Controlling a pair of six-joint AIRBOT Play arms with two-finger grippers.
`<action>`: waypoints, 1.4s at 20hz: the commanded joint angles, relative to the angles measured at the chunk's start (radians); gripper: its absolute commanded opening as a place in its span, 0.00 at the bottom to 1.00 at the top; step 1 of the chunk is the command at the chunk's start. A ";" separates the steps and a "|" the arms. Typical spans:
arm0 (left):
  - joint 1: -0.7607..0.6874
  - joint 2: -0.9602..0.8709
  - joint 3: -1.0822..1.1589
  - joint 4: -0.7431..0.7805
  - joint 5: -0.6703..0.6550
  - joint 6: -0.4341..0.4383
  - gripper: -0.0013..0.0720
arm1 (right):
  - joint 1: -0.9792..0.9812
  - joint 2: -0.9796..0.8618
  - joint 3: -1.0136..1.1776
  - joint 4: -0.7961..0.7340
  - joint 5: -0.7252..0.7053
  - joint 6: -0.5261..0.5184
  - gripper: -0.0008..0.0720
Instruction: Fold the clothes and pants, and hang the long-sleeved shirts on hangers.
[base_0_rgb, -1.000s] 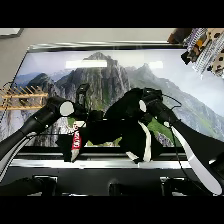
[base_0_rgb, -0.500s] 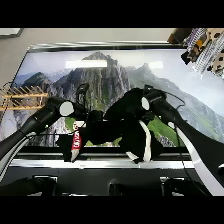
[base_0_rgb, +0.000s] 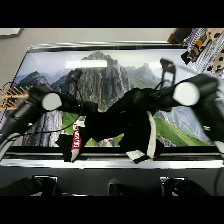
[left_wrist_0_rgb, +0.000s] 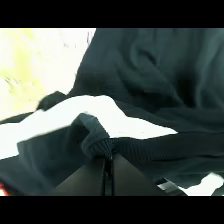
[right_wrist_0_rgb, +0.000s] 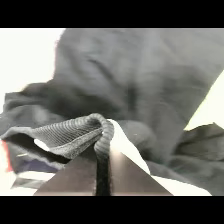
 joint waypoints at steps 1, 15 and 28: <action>0.003 0.062 0.118 0.090 -0.102 -0.033 0.05 | 0.000 0.048 0.183 0.054 0.121 -0.035 0.08; 0.002 0.137 0.678 0.188 -0.143 -0.057 0.05 | 0.000 0.006 0.502 0.212 -0.196 -0.130 0.08; 0.002 0.133 0.582 0.191 -0.299 -0.151 0.05 | 0.000 -0.111 0.605 0.093 0.149 -0.157 0.08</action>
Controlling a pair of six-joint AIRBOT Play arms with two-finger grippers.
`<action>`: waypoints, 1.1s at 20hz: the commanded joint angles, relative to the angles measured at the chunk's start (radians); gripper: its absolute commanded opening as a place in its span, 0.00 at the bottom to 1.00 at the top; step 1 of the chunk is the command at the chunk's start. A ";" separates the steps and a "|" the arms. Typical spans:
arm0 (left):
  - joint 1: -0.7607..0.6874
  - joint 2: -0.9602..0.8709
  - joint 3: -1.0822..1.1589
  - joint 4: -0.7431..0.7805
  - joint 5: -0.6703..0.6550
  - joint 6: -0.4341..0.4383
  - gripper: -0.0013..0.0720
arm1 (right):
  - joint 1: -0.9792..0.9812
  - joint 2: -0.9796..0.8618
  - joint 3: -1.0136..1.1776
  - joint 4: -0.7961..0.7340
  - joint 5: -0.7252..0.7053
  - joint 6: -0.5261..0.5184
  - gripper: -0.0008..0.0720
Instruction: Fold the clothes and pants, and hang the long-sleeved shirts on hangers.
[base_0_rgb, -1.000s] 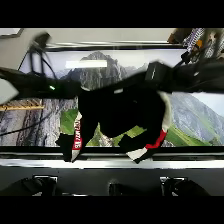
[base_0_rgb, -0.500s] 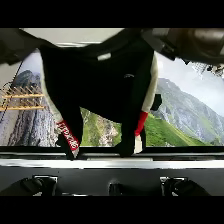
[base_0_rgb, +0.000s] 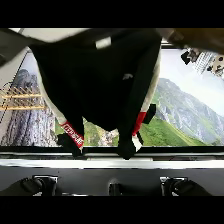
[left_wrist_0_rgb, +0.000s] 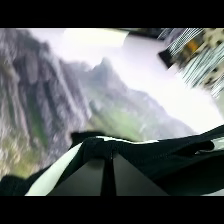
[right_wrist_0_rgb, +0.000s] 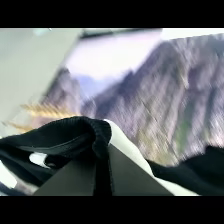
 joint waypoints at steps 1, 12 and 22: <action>0.000 -0.020 -0.108 -0.002 -0.074 -0.018 0.05 | 0.000 -0.074 -0.001 -0.033 0.317 -0.042 0.08; 0.000 -0.024 -0.570 -0.058 0.073 -0.028 0.05 | 0.168 -0.082 -0.489 -0.348 0.250 0.153 0.07; 0.000 -0.108 -0.642 -0.122 0.187 -0.020 0.08 | 0.280 -0.083 -0.568 -0.390 0.155 0.299 0.07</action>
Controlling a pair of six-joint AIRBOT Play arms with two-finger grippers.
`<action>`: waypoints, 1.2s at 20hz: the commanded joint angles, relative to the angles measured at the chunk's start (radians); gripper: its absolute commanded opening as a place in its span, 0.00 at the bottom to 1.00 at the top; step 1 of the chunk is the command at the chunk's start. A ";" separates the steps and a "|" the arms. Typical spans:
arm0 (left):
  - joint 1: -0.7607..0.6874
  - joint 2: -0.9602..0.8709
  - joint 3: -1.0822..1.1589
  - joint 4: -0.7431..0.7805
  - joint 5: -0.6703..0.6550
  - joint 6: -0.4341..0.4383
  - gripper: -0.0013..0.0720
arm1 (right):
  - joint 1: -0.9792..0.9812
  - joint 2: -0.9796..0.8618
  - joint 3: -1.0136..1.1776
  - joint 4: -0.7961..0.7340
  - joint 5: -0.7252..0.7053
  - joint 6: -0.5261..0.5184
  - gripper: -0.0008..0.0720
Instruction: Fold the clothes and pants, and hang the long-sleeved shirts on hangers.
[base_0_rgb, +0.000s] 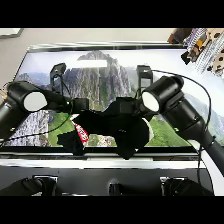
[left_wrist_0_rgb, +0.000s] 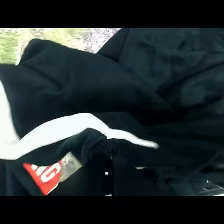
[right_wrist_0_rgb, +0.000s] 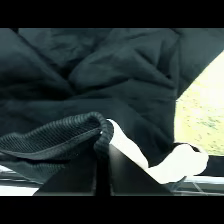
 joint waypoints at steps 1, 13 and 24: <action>0.003 -0.022 -0.008 -0.018 0.034 0.005 0.15 | 0.040 -0.001 -0.009 -0.038 -0.022 0.054 0.07; 0.949 0.137 -0.041 -0.033 -0.154 0.601 0.84 | 0.040 0.000 -0.009 -0.037 -0.024 0.052 0.07; 1.444 0.036 -0.164 -0.040 0.020 0.634 0.85 | 0.040 0.000 -0.009 -0.034 -0.012 0.048 0.08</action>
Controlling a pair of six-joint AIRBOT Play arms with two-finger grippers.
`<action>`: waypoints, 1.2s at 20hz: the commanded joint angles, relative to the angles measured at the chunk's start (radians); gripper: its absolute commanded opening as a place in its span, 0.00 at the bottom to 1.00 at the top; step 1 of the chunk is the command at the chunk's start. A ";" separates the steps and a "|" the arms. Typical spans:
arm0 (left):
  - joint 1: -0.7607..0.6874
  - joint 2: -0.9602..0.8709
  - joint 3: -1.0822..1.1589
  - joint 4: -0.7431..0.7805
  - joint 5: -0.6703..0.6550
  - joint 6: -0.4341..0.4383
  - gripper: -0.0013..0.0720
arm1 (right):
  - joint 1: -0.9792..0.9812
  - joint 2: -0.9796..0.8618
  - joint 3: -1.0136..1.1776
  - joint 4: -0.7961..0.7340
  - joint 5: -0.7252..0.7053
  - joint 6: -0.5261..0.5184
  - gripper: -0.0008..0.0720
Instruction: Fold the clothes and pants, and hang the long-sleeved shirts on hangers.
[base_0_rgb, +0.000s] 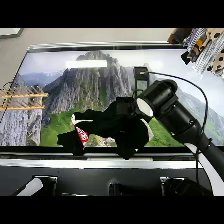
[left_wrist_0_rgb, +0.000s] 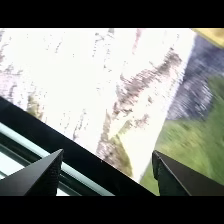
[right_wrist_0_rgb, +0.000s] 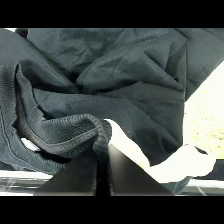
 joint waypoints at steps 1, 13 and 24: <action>0.193 -0.091 0.000 -0.059 0.080 -0.010 0.85 | 0.001 0.000 0.000 0.000 0.008 -0.003 0.08; 0.336 -0.510 0.235 -0.118 0.205 0.507 0.84 | 0.001 0.000 0.000 -0.001 0.011 -0.003 0.08; 0.298 -0.635 0.235 -0.079 0.250 0.619 0.82 | 0.001 -0.001 0.000 -0.002 0.012 -0.003 0.08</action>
